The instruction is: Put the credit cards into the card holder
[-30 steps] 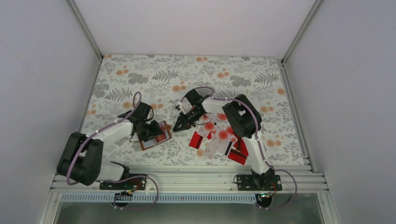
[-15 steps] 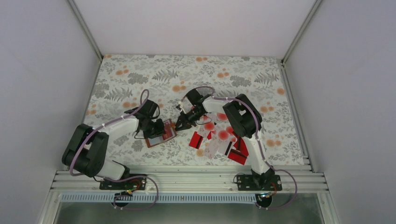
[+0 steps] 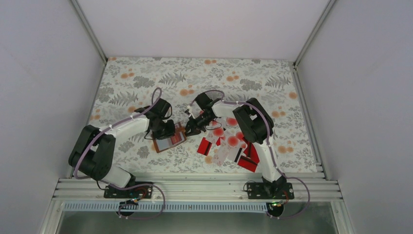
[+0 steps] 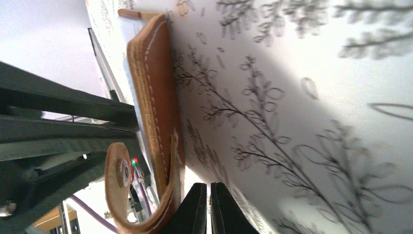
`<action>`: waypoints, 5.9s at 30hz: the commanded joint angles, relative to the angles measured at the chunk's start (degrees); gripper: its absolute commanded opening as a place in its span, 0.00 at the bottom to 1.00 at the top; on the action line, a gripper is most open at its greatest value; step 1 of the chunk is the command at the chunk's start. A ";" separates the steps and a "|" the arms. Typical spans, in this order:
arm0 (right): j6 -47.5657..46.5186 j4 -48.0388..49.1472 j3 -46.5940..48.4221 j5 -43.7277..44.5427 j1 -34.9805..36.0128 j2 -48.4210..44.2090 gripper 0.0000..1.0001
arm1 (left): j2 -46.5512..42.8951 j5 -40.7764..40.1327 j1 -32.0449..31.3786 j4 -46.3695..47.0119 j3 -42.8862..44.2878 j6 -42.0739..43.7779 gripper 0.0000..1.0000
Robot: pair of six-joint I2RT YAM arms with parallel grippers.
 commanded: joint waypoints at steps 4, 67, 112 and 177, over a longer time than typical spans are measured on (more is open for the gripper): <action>-3.84 -6.29 3.51 4.87 -3.20 -2.88 0.04 | -4.26 -5.86 -0.50 -8.66 4.46 1.61 0.19; -0.64 -5.52 1.64 13.18 4.01 -4.54 0.46 | 7.43 -0.86 -0.54 -0.23 0.24 12.45 0.03; 0.35 -4.51 7.26 3.23 4.16 -1.22 0.39 | -5.60 -9.12 -0.39 -18.32 9.84 10.17 0.03; 2.87 -4.54 -25.65 13.44 -25.41 -37.20 0.54 | 19.22 11.33 -10.99 -3.82 31.75 17.75 0.32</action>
